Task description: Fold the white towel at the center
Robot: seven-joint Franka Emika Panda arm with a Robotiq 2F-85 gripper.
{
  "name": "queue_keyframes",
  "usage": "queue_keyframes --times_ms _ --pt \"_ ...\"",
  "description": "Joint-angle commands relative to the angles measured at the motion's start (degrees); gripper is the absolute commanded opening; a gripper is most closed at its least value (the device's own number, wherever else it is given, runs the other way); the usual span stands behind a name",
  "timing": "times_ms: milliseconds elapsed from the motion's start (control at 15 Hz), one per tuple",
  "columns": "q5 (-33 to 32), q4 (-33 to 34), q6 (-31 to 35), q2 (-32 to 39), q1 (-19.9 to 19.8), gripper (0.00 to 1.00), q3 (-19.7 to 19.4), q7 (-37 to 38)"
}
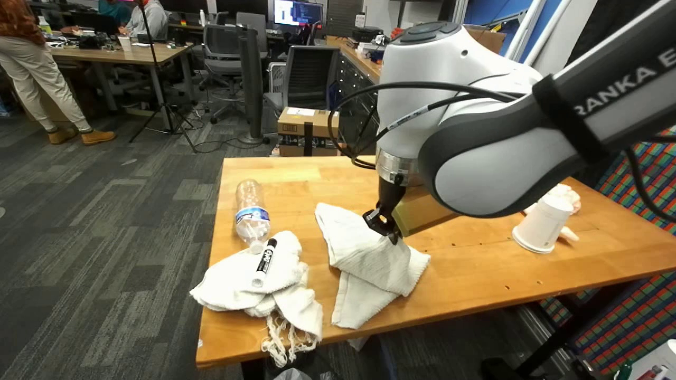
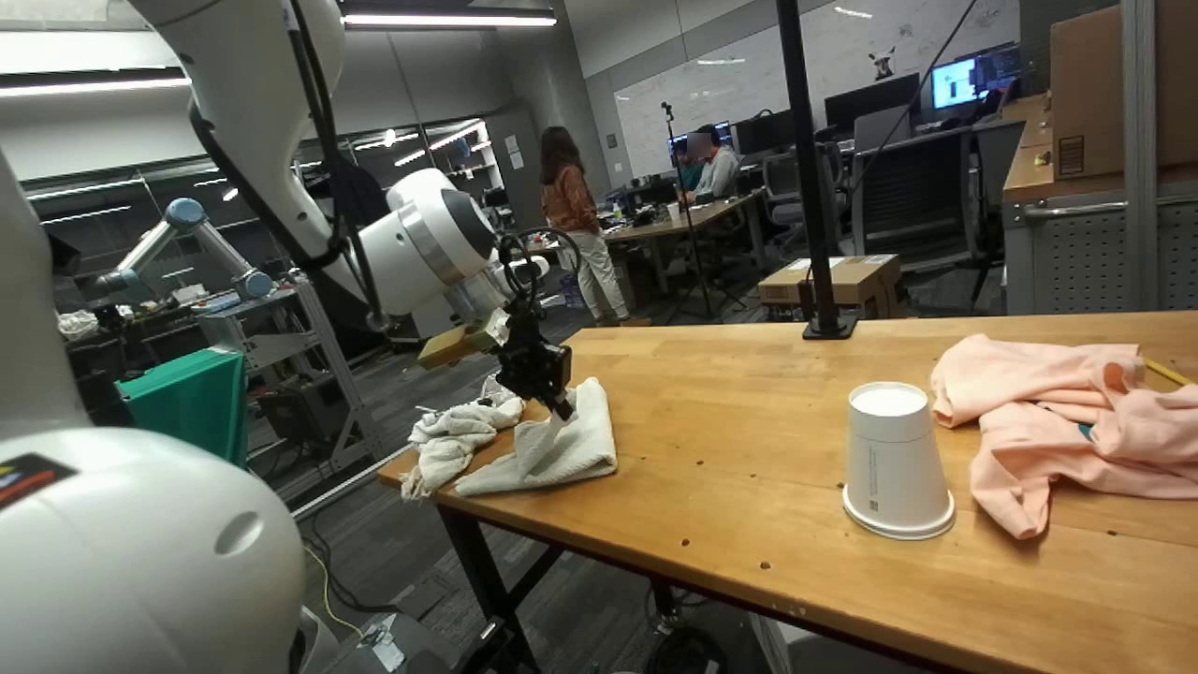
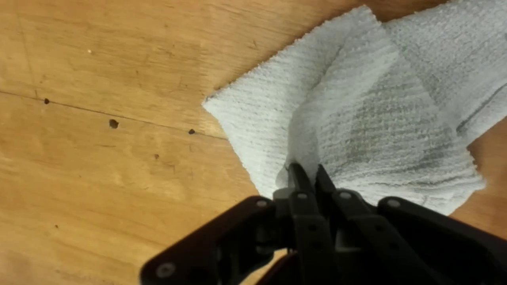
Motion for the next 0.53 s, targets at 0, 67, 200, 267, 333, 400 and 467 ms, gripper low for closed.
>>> queue_keyframes --times_ms 0,67,200,267,333,400,467 --pt "4.35 -0.1 2.44 1.27 -0.4 0.02 -1.28 -4.13" --pt "4.54 -0.14 2.15 1.12 -0.17 0.02 -1.48 -3.99" --pt "2.7 -0.22 0.77 -0.3 0.67 0.02 -1.48 -2.02" --pt "2.11 -0.4 -0.21 -1.83 1.27 0.02 -1.03 -1.22" --pt "1.56 -0.73 -1.27 -3.45 1.99 0.02 -0.43 -0.45" --pt "1.79 -1.1 -2.42 -4.89 2.67 0.02 0.39 -0.22" --pt "2.82 -1.4 -3.31 -5.97 3.32 0.02 1.38 -0.33"
